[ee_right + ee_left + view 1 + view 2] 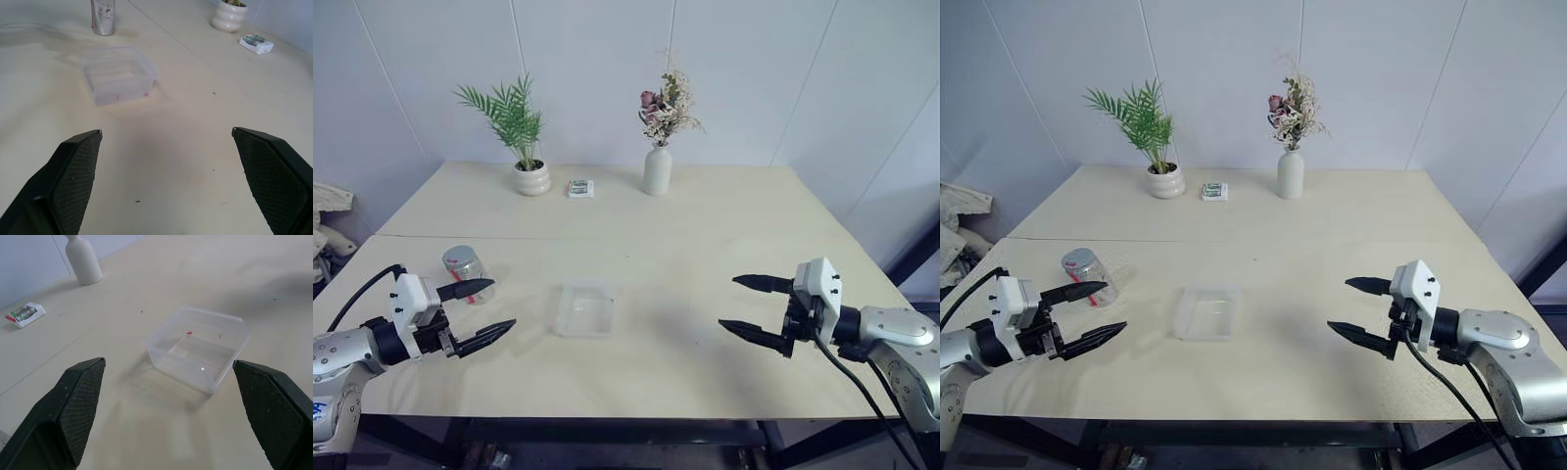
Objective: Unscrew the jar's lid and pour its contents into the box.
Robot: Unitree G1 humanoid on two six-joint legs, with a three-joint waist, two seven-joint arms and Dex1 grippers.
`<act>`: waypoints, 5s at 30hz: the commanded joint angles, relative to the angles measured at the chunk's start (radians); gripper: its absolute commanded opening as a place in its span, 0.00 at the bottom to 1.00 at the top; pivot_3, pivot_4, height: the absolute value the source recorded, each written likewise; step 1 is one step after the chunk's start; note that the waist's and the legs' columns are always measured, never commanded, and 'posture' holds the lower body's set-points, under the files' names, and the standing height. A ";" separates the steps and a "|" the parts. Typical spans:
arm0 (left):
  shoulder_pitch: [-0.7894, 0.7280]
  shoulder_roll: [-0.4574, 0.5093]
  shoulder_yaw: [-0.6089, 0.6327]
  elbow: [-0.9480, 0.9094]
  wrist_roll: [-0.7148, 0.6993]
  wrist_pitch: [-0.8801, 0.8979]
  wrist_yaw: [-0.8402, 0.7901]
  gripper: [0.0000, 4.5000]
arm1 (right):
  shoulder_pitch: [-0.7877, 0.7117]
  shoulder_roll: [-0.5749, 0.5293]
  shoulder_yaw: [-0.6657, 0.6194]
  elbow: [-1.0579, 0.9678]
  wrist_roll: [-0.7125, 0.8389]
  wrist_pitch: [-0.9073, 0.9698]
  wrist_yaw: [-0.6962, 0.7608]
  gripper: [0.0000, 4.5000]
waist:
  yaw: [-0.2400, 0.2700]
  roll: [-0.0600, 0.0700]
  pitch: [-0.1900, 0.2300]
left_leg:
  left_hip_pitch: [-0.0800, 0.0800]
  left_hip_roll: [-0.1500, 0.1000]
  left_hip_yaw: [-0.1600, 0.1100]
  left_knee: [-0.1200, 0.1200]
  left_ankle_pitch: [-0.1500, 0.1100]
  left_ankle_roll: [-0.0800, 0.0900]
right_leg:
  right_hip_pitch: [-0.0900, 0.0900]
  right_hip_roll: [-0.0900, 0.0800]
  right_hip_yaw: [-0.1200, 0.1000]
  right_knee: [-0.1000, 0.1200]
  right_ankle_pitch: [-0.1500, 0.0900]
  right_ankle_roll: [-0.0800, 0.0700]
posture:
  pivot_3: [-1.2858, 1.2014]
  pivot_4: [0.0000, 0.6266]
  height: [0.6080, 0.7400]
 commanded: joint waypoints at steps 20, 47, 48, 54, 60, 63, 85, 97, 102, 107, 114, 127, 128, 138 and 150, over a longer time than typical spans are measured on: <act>0.086 -0.333 0.124 -0.093 0.199 0.009 0.709 0.99 | -0.447 0.287 0.234 0.235 -0.036 -0.116 0.133 1.00 | -0.002 -0.002 -0.001 | 0.002 0.002 0.009 0.006 -0.001 0.002 | -0.001 0.003 0.011 0.000 0.011 0.012 | 0.52 0.24 1.00; -0.400 -0.177 -0.032 0.647 0.277 -0.221 0.589 0.99 | -0.397 0.332 0.216 0.114 -0.048 -0.091 0.007 1.00 | 0.001 -0.002 -0.001 | 0.000 0.002 0.010 0.007 -0.002 0.002 | -0.003 0.004 0.012 0.000 0.017 0.020 | 0.52 0.24 1.00; -0.415 -0.173 -0.038 0.673 0.281 -0.225 0.585 0.99 | -0.395 0.332 0.215 0.112 -0.048 -0.090 0.002 1.00 | 0.001 -0.002 -0.001 | 0.000 0.002 0.010 0.007 -0.002 0.002 | -0.003 0.004 0.012 0.000 0.017 0.020 | 0.52 0.24 1.00; -0.466 -0.165 -0.065 0.765 0.294 -0.264 0.561 0.72 | -0.377 0.328 0.210 0.080 -0.042 -0.077 -0.024 1.00 | 0.001 -0.002 -0.001 | 0.000 0.002 0.010 0.007 -0.002 0.002 | -0.003 0.004 0.012 0.000 0.017 0.020 | 0.52 0.24 1.00; -0.479 -0.155 -0.068 0.805 0.289 -0.299 0.540 0.45 | -0.358 0.326 0.201 0.058 -0.039 -0.068 -0.044 1.00 | 0.000 -0.002 -0.001 | 0.000 0.002 0.010 0.006 -0.002 0.002 | -0.003 0.004 0.012 0.000 0.017 0.020 | 0.52 0.24 1.00; -0.473 -0.161 -0.066 0.788 0.276 -0.308 0.522 0.45 | -0.357 0.333 0.199 0.064 -0.037 -0.065 -0.053 1.00 | 0.001 -0.002 -0.001 | 0.000 0.002 0.010 0.006 -0.002 0.002 | -0.003 0.004 0.012 0.000 0.017 0.020 | 0.52 0.24 1.00; -0.431 -0.292 -0.340 0.069 0.012 0.198 0.210 0.45 | -0.592 0.570 0.385 -0.085 -0.046 0.445 -0.460 1.00 | -0.011 -0.002 -0.001 | -0.002 0.002 0.010 0.006 -0.002 0.002 | -0.005 0.005 0.013 0.000 0.017 0.020 | 0.52 0.24 1.00; -0.438 -0.295 -0.365 0.078 0.022 0.209 0.158 0.45 | -0.602 0.604 0.387 -0.025 -0.094 0.453 -0.505 1.00 | -0.024 -0.002 -0.001 | -0.002 0.002 0.011 0.004 -0.003 0.002 | -0.006 0.005 0.014 0.000 0.017 0.020 | 0.52 0.24 1.00; -0.435 -0.303 -0.364 0.079 0.029 0.206 0.155 0.45 | -0.608 0.615 0.389 0.001 -0.110 0.450 -0.500 1.00 | -0.024 -0.002 -0.001 | -0.002 0.002 0.011 0.004 -0.003 0.002 | -0.006 0.005 0.014 0.000 0.017 0.020 | 0.52 0.24 1.00; -0.432 -0.310 -0.361 0.076 0.034 0.206 0.153 0.45 | -0.618 0.625 0.393 0.022 -0.118 0.444 -0.489 1.00 | -0.024 -0.002 -0.001 | -0.002 0.002 0.011 0.003 -0.003 0.002 | -0.006 0.005 0.014 0.000 0.017 0.020 | 0.52 0.24 1.00; -0.436 -0.312 -0.358 0.084 0.038 0.203 0.148 0.45 | -0.617 0.625 0.399 0.029 -0.123 0.445 -0.476 0.87 | -0.024 -0.002 -0.001 | -0.002 0.002 0.011 0.003 -0.003 0.002 | -0.006 0.005 0.014 0.000 0.017 0.020 | 0.52 0.24 1.00; -0.453 -0.313 -0.358 0.104 0.042 0.198 0.127 0.45 | -0.614 0.608 0.381 0.019 -0.087 0.499 -0.439 0.44 | -0.024 -0.002 -0.001 | -0.003 0.002 0.011 0.002 -0.003 0.002 | -0.007 0.005 0.014 0.000 0.017 0.020 | 0.52 0.24 1.00; -0.453 -0.313 -0.358 0.105 0.042 0.198 0.126 0.45 | -0.616 0.610 0.374 0.020 -0.077 0.503 -0.432 0.44 | -0.024 -0.002 -0.001 | -0.003 0.002 0.011 0.002 -0.003 0.002 | -0.007 0.005 0.014 0.000 0.017 0.020 | 0.52 0.24 1.00; -0.451 -0.312 -0.360 0.103 0.044 0.200 0.121 0.45 | -0.642 0.605 0.374 -0.005 -0.033 0.535 -0.386 0.91 | -0.024 -0.002 -0.001 | -0.003 0.002 0.011 0.002 -0.003 0.002 | -0.007 0.005 0.014 0.000 0.017 0.020 | 0.52 0.24 1.00; -0.450 -0.312 -0.369 0.094 0.042 0.207 0.109 0.45 | -0.669 0.595 0.419 0.070 -0.140 0.501 -0.409 0.99 | -0.024 -0.002 -0.001 | -0.003 0.002 0.011 0.002 -0.003 0.002 | -0.008 0.005 0.014 0.000 0.017 0.019 | 0.52 0.24 1.00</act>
